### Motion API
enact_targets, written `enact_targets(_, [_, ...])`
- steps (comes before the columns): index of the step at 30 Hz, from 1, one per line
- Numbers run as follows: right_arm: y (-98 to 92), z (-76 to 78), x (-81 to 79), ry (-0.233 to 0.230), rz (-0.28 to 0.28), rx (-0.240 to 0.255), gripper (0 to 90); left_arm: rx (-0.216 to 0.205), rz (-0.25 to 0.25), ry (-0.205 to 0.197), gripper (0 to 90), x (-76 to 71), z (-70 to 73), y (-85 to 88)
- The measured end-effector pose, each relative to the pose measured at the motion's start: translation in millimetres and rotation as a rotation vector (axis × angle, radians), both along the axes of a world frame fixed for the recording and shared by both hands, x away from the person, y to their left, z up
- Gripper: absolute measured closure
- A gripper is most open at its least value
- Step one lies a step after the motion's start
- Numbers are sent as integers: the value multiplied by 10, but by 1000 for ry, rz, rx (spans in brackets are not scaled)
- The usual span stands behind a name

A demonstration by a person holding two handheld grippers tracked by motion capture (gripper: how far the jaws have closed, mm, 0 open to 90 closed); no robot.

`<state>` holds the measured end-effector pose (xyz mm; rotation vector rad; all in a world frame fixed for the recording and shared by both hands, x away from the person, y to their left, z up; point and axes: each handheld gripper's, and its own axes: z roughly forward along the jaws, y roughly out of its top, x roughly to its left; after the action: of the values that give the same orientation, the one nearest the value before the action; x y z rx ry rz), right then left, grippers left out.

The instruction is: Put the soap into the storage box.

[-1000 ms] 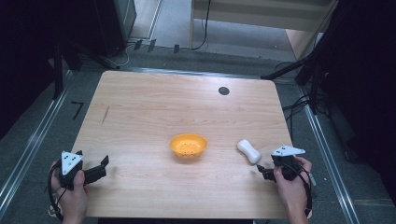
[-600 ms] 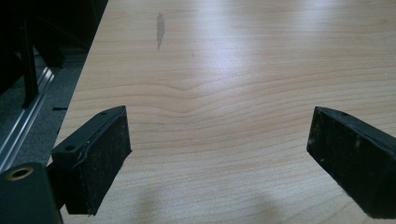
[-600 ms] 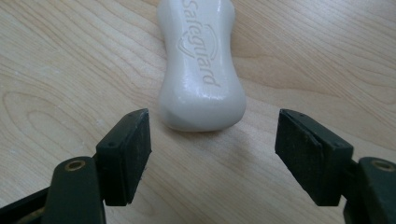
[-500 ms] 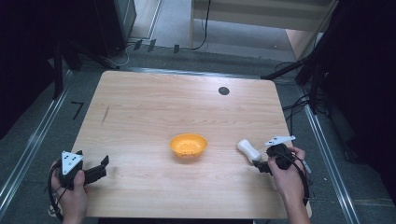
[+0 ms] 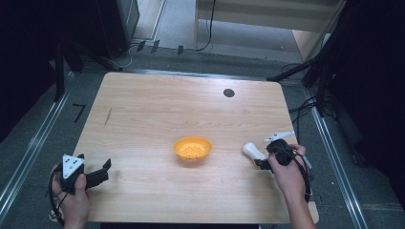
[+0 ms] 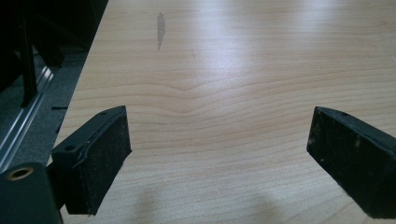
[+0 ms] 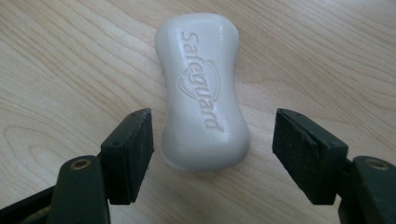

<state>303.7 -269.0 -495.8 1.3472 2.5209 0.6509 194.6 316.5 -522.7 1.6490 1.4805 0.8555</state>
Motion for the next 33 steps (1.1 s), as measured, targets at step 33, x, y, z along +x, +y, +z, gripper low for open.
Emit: enact_targets(33, [230,-137,337,134,10,-33,493,-8,-3,2,68,4,1,12])
